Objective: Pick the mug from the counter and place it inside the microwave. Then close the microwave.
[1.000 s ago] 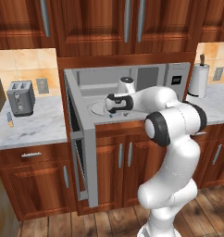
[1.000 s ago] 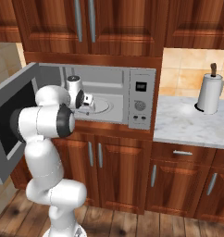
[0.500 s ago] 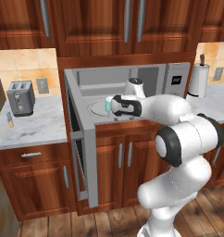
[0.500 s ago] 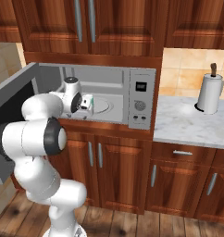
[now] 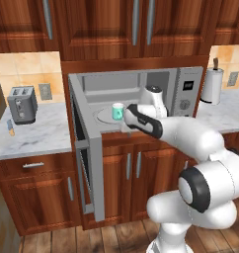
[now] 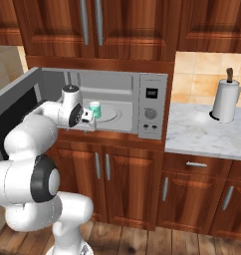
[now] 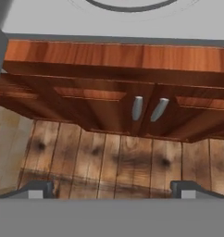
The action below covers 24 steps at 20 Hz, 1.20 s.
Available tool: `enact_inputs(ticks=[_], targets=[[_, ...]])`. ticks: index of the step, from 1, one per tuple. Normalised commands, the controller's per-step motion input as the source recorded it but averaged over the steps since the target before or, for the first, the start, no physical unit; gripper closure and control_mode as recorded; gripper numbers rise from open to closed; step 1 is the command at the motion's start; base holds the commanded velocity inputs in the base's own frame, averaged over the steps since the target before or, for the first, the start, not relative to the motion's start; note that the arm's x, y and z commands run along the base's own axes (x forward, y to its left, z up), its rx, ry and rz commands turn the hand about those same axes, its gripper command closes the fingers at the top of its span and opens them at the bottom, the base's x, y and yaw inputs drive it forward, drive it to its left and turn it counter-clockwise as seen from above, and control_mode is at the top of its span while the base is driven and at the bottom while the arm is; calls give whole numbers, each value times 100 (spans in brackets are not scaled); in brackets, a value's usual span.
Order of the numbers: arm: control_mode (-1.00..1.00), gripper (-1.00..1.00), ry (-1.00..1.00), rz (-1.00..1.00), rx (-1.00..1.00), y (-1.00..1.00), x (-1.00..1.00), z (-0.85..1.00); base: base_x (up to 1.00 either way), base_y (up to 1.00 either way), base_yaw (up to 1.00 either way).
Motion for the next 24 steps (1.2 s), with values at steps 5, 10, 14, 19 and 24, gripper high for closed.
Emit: enact_inputs(ticks=[5,10,14,19,24], targets=[[-100,-100,-5,8,0,0,-64,5,0,0,0],[-100,-100,-12,9,0,0,-51,8,0,0,0],[-100,-100,-7,6,0,0,-64,10,0,0,0],[-100,-100,-1,1,0,0,-72,17,0,0,0],[-100,-100,0,0,0,0,-63,14,0,0,0]])
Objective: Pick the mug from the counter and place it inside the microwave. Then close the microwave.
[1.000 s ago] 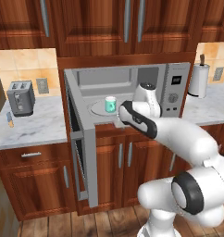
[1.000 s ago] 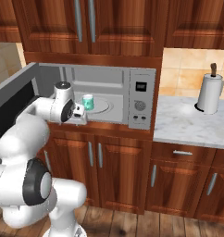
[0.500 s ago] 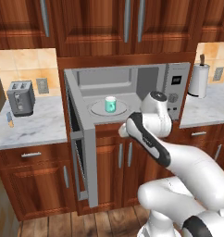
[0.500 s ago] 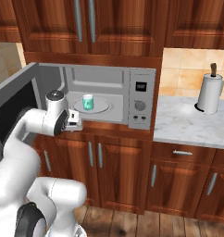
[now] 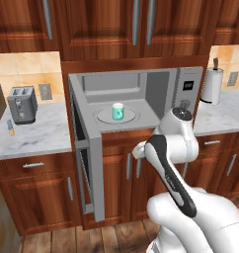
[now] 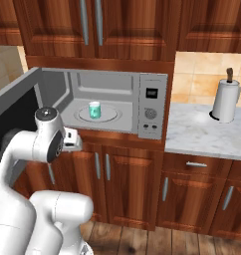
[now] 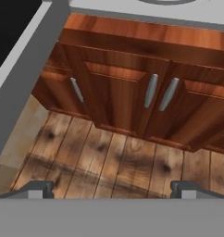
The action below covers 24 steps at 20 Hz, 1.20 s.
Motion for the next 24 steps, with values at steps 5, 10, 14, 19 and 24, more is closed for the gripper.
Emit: enact_inputs(ticks=[5,10,14,19,24], targets=[[-100,-100,-3,0,-2,0,-62,28,0,0,0],[-100,-100,-6,0,-3,0,-62,33,0,0,0],[-100,-100,-7,-1,-3,0,-56,35,0,0,0],[-100,-100,-29,-6,-6,6,-61,9,0,0,0],[-100,-100,-47,-6,-11,16,-35,0,0,0,0]])
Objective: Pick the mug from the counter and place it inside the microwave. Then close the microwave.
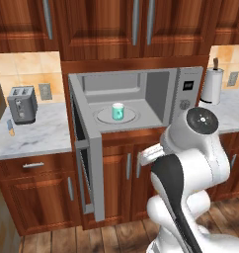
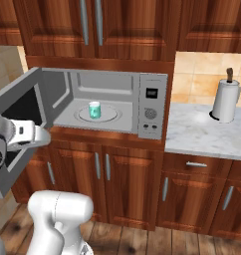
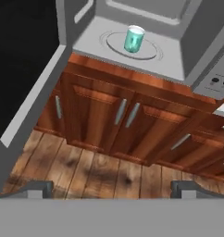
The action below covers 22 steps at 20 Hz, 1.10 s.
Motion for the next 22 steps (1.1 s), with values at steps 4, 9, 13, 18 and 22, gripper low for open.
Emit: enact_inputs(ticks=[4,9,13,18,22], targets=[[-100,-100,-54,-2,-8,27,-27,0,0,0,0],[-100,-100,-55,-1,-10,23,-30,0,0,0,0],[-100,-100,-49,0,-5,26,-41,0,0,0,0],[-100,-100,-38,-3,-1,16,-55,3,0,0,0],[-100,-100,-33,-6,0,0,-57,0,0,0,0]])
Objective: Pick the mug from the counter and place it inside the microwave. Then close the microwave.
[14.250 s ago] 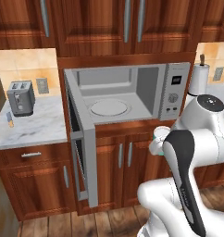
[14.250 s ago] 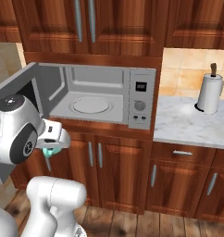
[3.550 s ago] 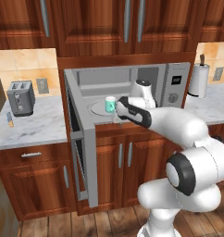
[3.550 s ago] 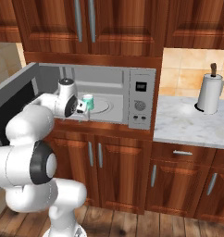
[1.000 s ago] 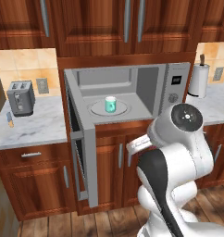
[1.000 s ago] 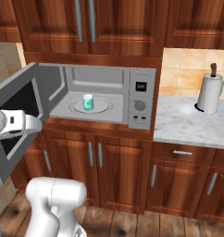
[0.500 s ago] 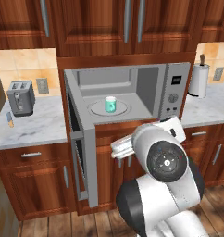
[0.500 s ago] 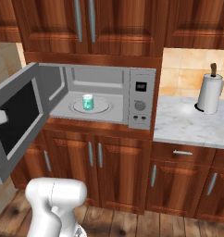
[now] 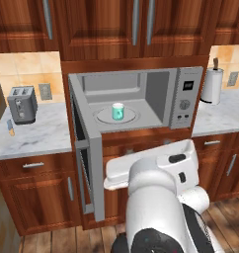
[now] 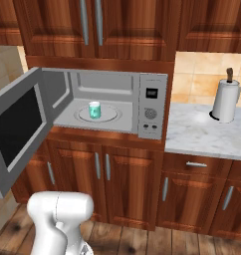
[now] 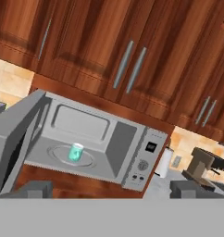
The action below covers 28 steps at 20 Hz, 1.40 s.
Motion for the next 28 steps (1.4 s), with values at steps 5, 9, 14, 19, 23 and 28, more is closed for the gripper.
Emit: enact_inputs(ticks=[5,9,14,19,23,28], targets=[[-100,-100,-11,-6,0,1,-24,0,0,0,0],[-100,-100,0,-6,0,1,7,-4,0,0,0],[-100,-100,-7,-6,0,20,3,-10,0,0,0],[-100,-100,-16,-6,0,28,-3,-10,0,0,0],[-100,-100,-5,-8,0,19,0,-22,0,0,0],[-100,-100,0,-10,0,20,0,-16,0,0,0]])
